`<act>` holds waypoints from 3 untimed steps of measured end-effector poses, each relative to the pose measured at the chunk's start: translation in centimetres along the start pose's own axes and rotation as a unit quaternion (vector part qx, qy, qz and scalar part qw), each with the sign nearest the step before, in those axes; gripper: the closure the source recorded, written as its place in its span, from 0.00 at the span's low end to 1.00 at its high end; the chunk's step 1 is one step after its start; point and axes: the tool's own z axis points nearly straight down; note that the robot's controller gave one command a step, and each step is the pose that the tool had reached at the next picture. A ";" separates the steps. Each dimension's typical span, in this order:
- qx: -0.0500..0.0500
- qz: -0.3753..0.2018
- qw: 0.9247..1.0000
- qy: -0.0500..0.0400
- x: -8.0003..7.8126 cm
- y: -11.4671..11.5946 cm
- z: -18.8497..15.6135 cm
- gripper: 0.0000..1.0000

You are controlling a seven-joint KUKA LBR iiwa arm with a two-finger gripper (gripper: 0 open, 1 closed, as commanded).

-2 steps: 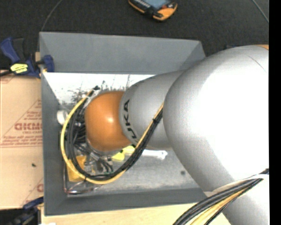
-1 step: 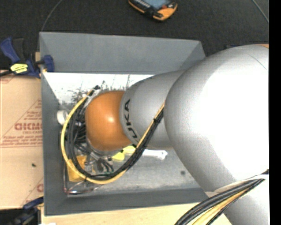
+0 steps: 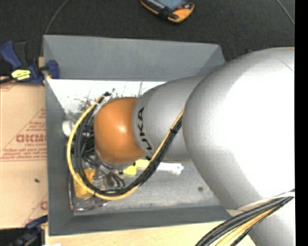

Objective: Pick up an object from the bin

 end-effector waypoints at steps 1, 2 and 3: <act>0.000 0.000 1.000 0.002 0.1 0.0 -0.9 1.00; 0.001 0.001 1.000 0.004 0.2 0.0 -3.0 1.00; 0.000 0.001 1.000 0.001 0.0 0.0 -5.2 1.00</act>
Offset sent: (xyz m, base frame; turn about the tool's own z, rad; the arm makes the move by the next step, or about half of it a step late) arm -0.0001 0.0000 0.0206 0.0002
